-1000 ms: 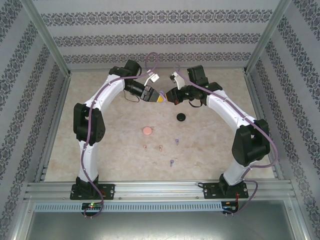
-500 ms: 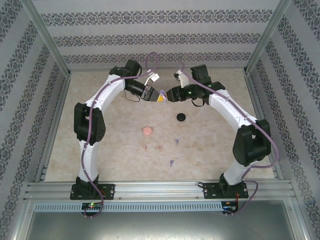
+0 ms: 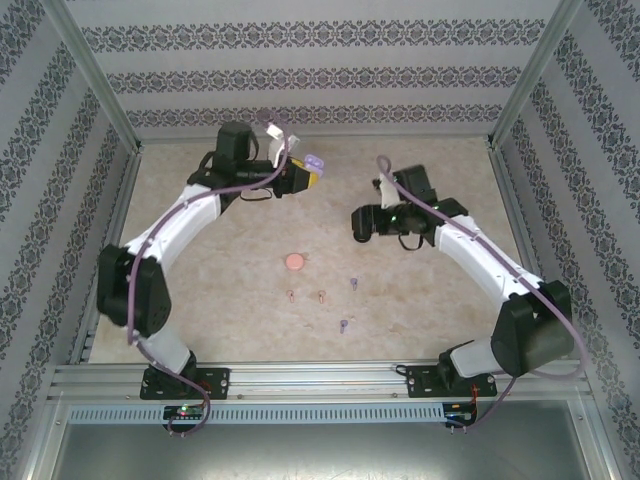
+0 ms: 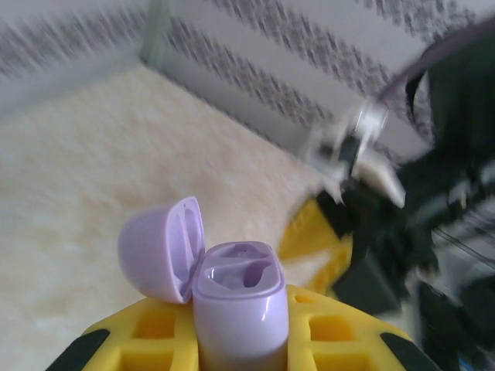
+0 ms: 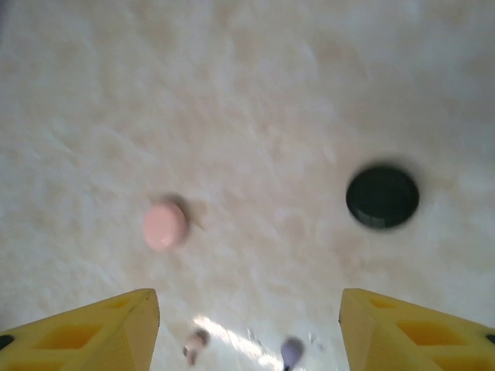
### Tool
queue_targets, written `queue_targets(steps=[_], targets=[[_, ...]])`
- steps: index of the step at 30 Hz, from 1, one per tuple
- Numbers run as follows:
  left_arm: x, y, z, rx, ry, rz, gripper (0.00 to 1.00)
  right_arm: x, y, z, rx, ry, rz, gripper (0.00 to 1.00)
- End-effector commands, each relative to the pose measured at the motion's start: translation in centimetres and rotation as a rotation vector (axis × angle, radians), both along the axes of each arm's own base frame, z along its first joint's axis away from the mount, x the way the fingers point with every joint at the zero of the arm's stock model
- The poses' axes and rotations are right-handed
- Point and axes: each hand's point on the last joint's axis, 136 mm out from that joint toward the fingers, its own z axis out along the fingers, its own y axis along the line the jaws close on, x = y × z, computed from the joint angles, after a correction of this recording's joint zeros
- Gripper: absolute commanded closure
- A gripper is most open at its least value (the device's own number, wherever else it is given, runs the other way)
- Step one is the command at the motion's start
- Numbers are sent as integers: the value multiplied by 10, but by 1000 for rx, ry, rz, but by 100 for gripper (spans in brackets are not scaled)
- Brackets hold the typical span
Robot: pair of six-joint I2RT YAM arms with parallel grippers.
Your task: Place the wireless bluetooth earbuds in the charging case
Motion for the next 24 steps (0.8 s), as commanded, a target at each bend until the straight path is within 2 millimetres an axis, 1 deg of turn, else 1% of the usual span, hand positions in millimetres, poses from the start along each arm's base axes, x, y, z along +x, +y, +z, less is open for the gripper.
queue_targets(steps=[1,3,6,8,11,14,18,21,24], targets=[[22,25,50,-148,-298,230,100,-16,-9,-40,-140,106,-102,38],[19,31,47,-164,-319,274,100,-23,-9,-56,-202,142,-121,38],[15,31,30,-163,-250,305,100,-31,-8,-72,-266,178,-149,39],[8,29,18,-151,-241,318,100,-36,-7,-80,-298,200,-160,40],[-10,21,10,-161,-320,283,100,-43,-4,-90,-328,227,-177,41],[-18,18,2,-154,-368,272,100,-50,-1,-100,-344,257,-188,43],[-29,14,0,-184,-466,259,100,-59,7,-116,-371,293,-178,45],[-38,14,3,-223,-535,253,100,-65,11,-127,-397,312,-170,47],[-45,15,5,-241,-570,244,100,-70,13,-136,-424,327,-167,49]])
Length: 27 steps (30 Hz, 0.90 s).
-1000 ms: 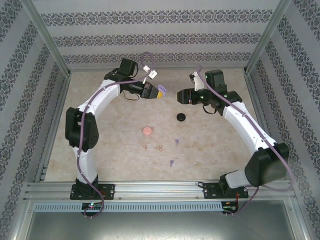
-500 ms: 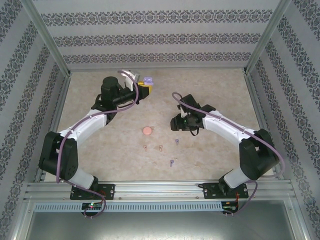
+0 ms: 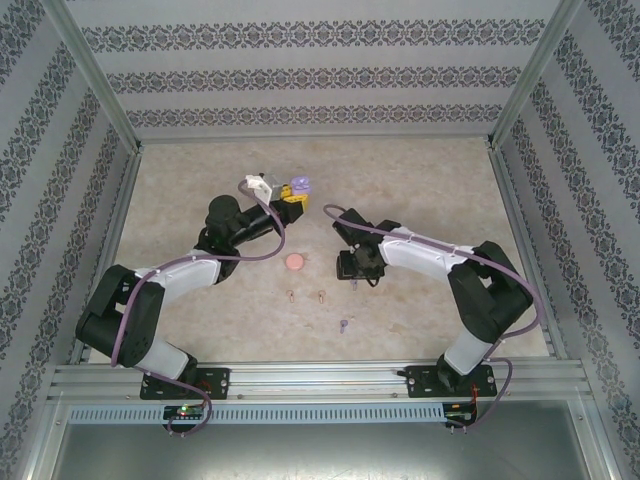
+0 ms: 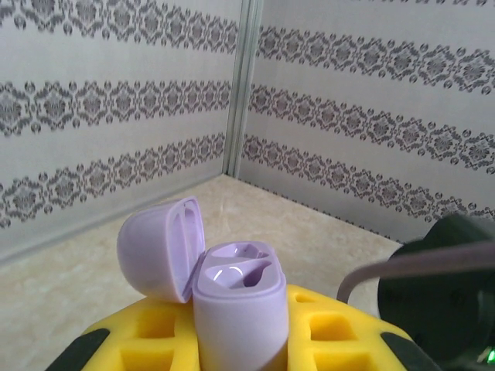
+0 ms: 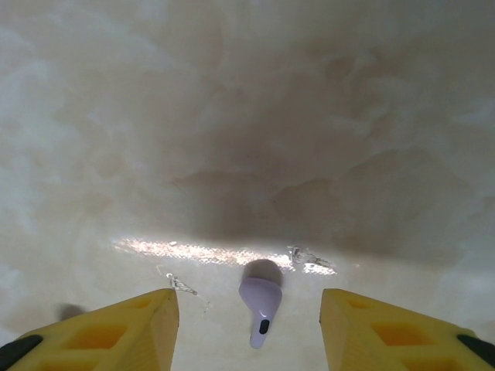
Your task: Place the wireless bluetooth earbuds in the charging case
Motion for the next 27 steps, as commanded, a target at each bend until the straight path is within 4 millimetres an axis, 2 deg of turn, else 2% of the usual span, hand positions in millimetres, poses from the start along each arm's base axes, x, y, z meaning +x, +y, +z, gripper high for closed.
queue_targets(steps=[1,10,27], targets=[[-14,0,40,-58,-206,-14,100,-7,-7,-13,-65,20,-26,50],[-26,5,45,-82,-241,-11,100,-10,-8,-27,-102,39,-22,58],[-26,6,46,-82,-231,-6,100,-9,-3,-34,-110,51,-18,74]])
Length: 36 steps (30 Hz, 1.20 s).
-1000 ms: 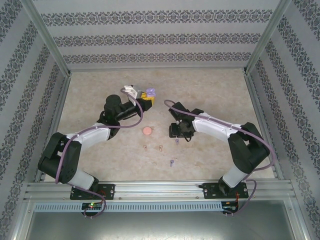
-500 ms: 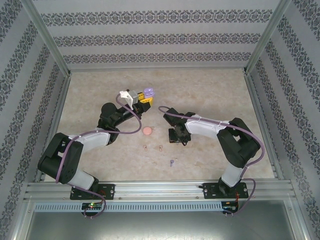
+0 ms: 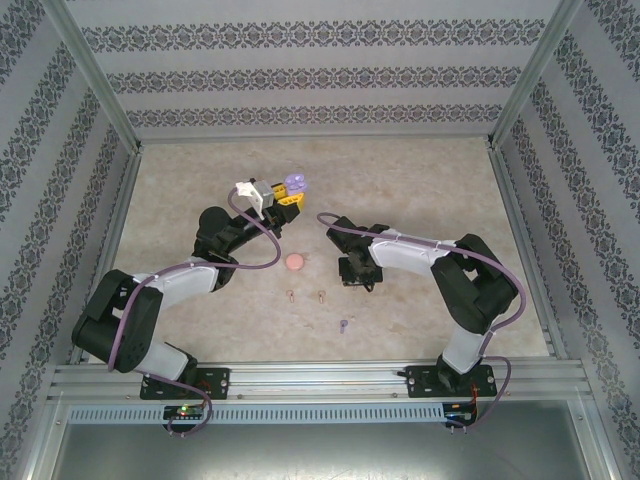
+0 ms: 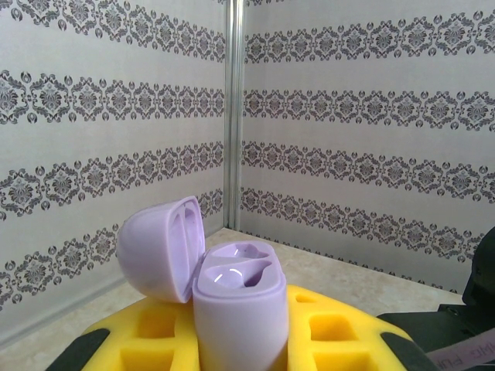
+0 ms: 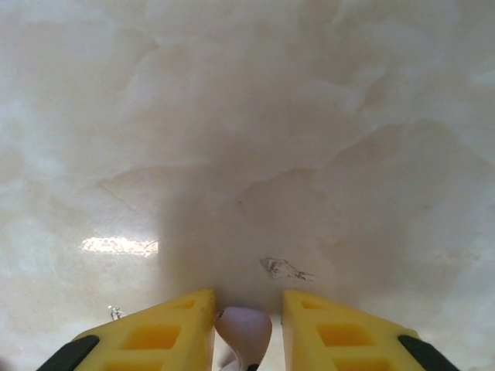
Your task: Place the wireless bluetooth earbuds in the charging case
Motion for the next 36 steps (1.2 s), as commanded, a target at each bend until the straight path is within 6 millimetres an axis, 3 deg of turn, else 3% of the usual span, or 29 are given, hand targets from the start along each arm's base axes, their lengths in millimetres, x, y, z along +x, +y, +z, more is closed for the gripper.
queue_targets(steps=[1,8,24,36], targets=[[-9,0,17,-23,-66,-7,100,-5,5,-10,-17,16,15,74],[-8,-1,17,-26,-60,-7,100,-11,7,-10,-23,23,15,69],[-7,-2,18,-30,-56,-11,100,-21,8,-17,-41,64,-8,72],[-4,-2,17,-35,-46,-11,100,-18,10,-14,-34,45,0,86]])
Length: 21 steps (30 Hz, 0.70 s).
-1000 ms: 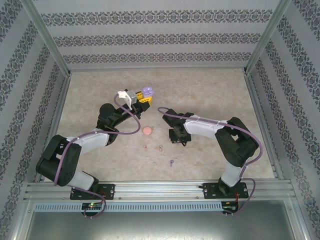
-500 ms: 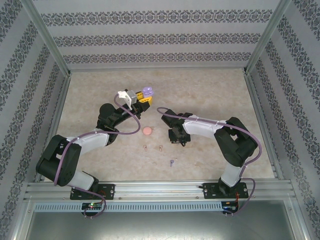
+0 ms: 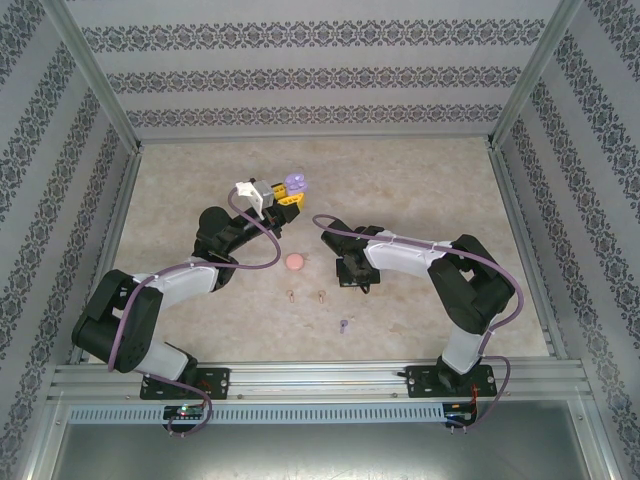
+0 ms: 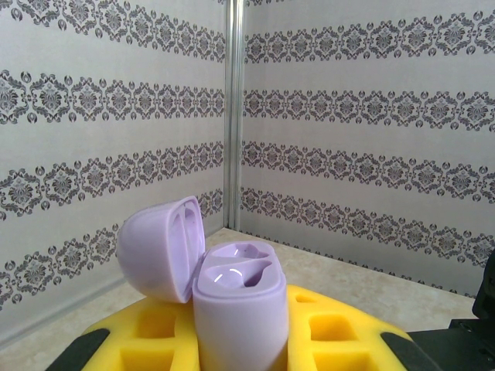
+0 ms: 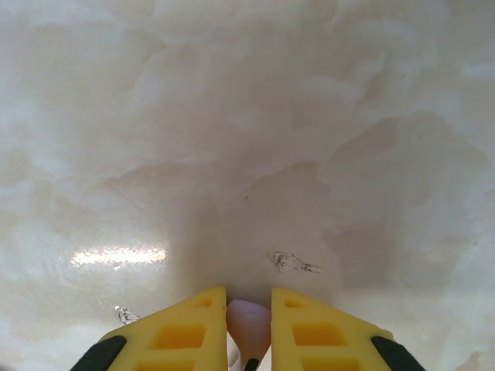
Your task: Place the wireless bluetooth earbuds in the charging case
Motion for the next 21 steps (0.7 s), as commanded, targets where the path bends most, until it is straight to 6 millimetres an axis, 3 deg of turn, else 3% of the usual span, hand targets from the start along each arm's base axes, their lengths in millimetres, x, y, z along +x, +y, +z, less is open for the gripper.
queue_targets(steps=[1,5,10,17,21], targets=[[-4,-3,17,-35,-47,-13,100,-14,6,-11,7,54,20,86],[-6,-4,20,-35,-53,-24,100,-1,3,13,31,-20,20,87],[-11,-9,24,-22,-61,-69,100,24,-7,65,97,-155,6,87],[-18,-18,32,-7,-88,-139,100,68,-27,164,223,-397,-2,87],[-24,-25,33,23,-123,-176,100,87,-23,228,297,-547,57,87]])
